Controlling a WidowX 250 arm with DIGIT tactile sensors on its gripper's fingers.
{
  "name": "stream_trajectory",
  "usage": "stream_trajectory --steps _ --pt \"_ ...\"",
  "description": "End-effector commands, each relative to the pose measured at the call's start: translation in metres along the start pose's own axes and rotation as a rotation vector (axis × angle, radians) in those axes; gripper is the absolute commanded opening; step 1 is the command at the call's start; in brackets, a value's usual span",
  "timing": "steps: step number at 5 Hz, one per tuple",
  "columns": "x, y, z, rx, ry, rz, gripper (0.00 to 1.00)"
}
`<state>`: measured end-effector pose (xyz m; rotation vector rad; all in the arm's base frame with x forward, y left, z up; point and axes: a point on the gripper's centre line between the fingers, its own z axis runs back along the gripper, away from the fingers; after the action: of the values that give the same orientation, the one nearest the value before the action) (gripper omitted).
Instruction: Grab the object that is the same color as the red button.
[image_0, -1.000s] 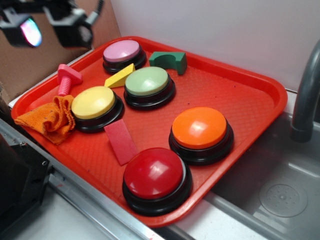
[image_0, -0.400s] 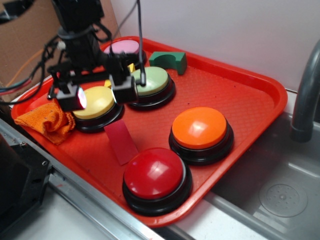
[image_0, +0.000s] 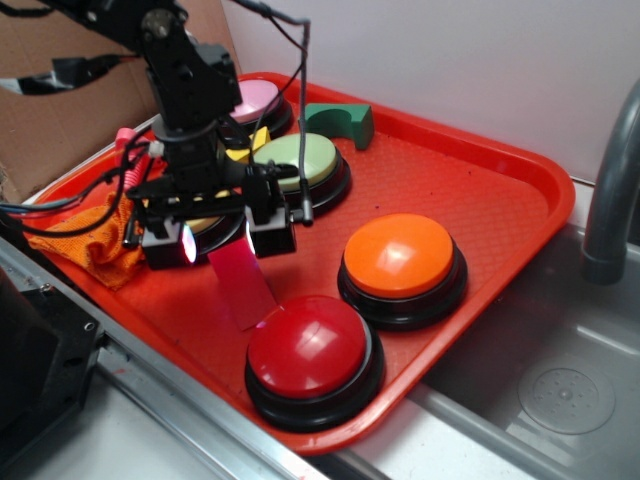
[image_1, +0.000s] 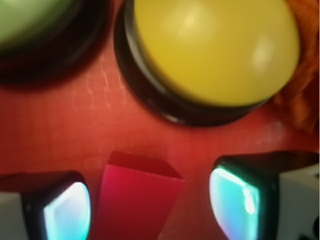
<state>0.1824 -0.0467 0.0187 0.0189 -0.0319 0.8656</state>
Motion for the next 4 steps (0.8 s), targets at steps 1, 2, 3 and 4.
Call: stream_trajectory --steps 1,2,3,4 --pt "0.004 -0.004 -0.014 -0.075 0.033 0.026 1.00" --pt "0.007 -0.004 -0.015 -0.082 0.012 0.043 0.00" --pt "0.014 -0.005 -0.002 -0.077 -0.018 0.030 0.00" --pt "0.022 -0.008 0.025 -0.074 -0.042 -0.058 0.00"
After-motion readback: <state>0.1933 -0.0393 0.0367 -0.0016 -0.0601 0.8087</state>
